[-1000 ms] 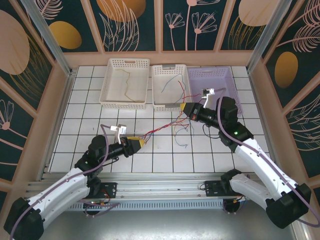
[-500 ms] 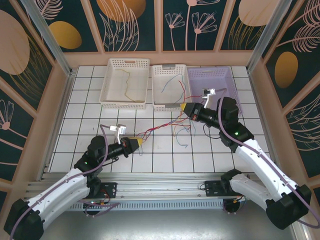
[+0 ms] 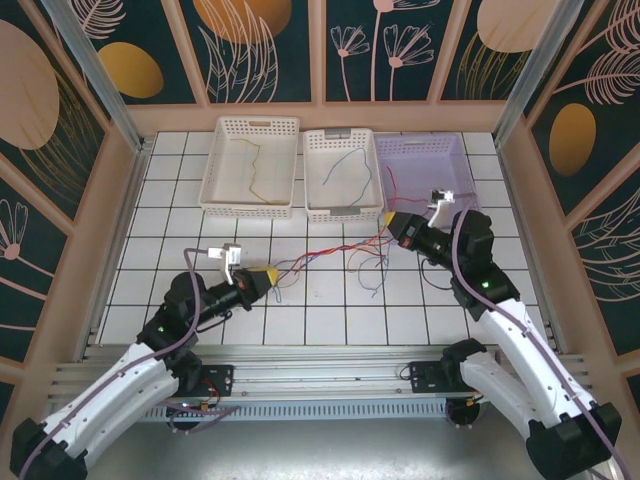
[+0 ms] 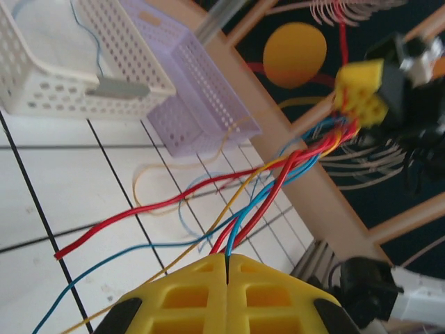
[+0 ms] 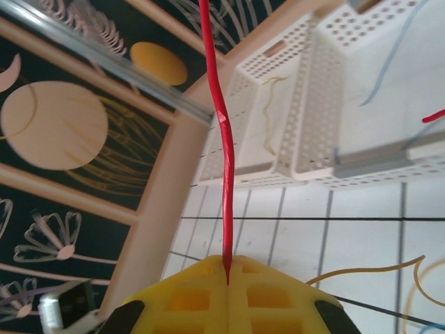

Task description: Untangle the cables

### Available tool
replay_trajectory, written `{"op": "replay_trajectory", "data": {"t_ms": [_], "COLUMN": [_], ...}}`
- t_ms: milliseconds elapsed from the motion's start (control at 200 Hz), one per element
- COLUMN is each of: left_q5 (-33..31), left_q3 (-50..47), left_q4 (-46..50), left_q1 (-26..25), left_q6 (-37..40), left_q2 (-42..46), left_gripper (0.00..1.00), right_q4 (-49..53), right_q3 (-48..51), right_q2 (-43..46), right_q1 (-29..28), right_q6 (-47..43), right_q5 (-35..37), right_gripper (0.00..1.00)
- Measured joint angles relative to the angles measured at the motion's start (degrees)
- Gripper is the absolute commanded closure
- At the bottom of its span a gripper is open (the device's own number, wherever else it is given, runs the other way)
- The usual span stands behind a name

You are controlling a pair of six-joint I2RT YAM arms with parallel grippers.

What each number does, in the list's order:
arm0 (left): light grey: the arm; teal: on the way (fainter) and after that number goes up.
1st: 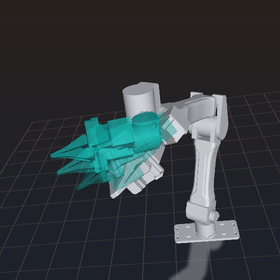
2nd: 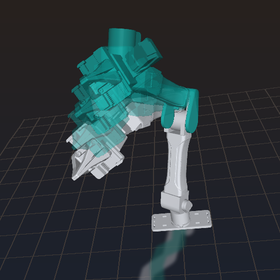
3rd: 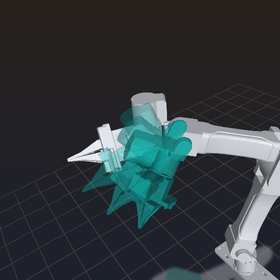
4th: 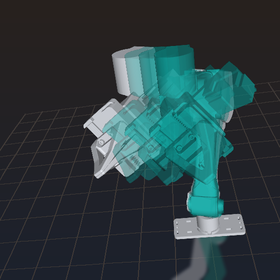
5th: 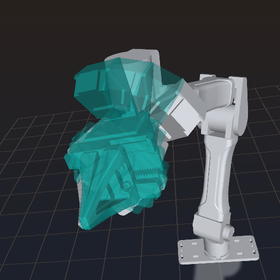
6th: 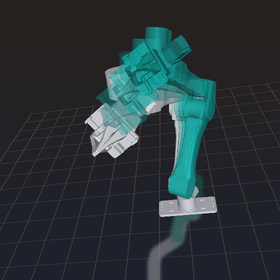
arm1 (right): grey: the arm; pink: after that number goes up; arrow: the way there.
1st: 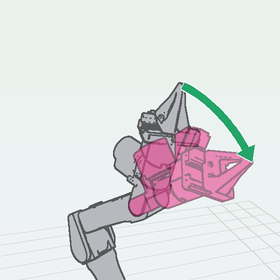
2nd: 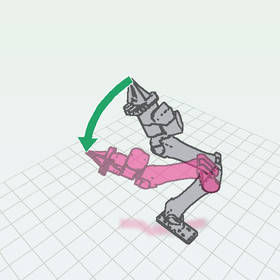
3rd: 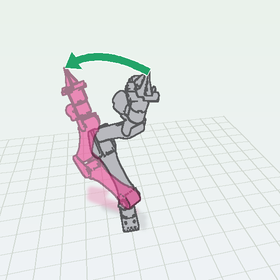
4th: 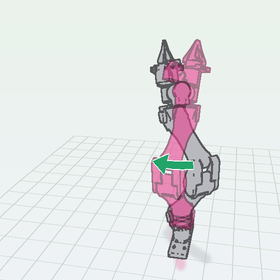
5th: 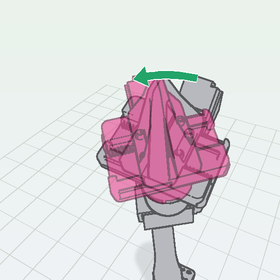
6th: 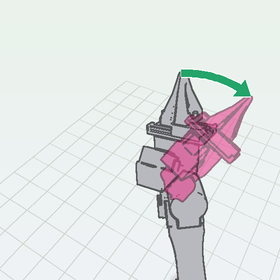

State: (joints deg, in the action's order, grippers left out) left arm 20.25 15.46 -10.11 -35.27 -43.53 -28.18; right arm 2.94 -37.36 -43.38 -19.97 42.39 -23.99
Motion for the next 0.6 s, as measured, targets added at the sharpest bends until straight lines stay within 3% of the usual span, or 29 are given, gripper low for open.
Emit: {"op": "replay_trajectory", "data": {"t_ms": [385,601], "left_q5": [-16.65,-25.46], "left_q3": [19.32,29.22], "left_q4": [19.23,28.57], "left_q1": [-0.11,-0.11], "left_q6": [0.76,3.52], "left_q2": [0.22,-2.23], "left_gripper": [1.00,1.00], "right_q4": [4.96,5.68], "right_q3": [11.47,15.45], "right_q2": [6.08,6.75], "right_q1": [9.68,11.63], "right_q6": [0.11,0.13], "right_q5": [1.79,3.02], "right_gripper": [1.00,1.00]}}
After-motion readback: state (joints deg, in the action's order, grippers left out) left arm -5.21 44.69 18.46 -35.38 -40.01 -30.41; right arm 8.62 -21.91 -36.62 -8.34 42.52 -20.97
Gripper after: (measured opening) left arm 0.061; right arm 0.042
